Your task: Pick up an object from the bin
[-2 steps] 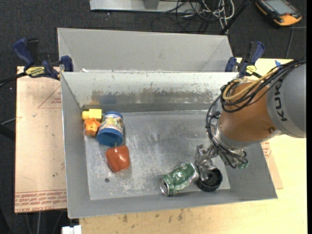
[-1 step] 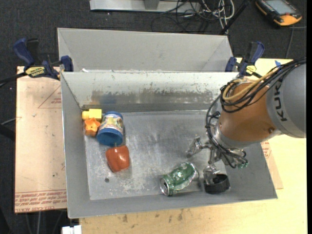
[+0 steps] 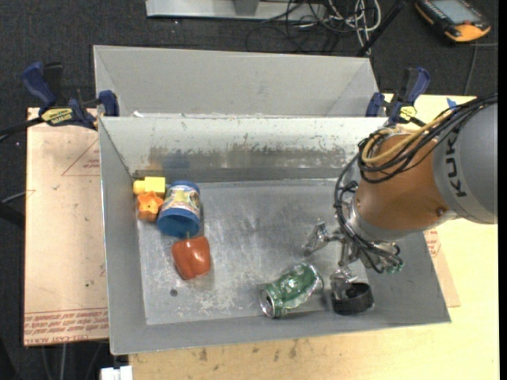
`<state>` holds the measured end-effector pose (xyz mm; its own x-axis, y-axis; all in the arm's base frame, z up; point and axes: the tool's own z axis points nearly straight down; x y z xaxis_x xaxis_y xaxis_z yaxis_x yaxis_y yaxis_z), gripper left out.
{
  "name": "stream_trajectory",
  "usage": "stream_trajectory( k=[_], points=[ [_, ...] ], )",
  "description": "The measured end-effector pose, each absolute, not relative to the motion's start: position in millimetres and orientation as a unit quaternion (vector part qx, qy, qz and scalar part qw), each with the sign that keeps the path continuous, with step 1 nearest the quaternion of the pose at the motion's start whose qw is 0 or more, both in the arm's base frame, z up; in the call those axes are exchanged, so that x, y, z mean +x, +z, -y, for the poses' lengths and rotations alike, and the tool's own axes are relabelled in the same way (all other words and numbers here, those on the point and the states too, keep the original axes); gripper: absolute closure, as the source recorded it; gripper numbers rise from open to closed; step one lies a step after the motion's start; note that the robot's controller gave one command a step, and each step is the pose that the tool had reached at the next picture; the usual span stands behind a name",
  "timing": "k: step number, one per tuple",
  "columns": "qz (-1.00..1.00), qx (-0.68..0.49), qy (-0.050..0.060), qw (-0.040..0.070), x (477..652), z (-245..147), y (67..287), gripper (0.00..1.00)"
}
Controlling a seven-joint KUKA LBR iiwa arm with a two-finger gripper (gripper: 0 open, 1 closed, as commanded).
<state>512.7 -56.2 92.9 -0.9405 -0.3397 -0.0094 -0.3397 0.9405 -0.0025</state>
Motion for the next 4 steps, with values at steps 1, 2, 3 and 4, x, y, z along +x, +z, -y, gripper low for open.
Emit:
stream_trajectory(
  k=[1,2,3,4],
  points=[
    [-0.928,-0.374,-0.004,-0.004,508.8,2,80,1.00],
    [-0.927,-0.374,-0.005,-0.004,509.1,2,80,1.00],
    [-0.927,-0.376,-0.003,0.003,507.6,2,99,1.00],
    [-0.928,-0.373,0.002,-0.001,507.4,3,152,1.00]
  ],
)
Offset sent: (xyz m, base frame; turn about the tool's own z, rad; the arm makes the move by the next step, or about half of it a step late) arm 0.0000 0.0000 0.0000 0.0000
